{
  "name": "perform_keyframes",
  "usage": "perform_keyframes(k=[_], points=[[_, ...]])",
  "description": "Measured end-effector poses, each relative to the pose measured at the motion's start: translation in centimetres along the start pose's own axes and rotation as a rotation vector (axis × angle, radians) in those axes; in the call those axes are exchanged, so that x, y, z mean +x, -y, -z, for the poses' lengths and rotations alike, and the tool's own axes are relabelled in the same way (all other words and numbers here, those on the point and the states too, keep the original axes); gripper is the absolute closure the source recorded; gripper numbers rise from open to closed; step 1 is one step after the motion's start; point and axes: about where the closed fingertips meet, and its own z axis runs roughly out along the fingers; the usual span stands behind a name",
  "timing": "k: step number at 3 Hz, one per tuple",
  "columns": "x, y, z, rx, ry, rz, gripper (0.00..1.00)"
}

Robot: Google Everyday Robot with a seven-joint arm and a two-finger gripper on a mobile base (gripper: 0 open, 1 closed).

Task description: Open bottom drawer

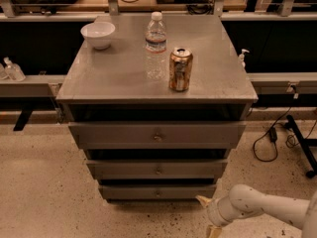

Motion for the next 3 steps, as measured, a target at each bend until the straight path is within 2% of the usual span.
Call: perform_keyframes(k=[1,3], points=[[1.6,1.6,-3.3,0.023,-0.007,0.024,0.00],[4.3,6.8,-6.6,0.125,-0.039,0.022,0.00]])
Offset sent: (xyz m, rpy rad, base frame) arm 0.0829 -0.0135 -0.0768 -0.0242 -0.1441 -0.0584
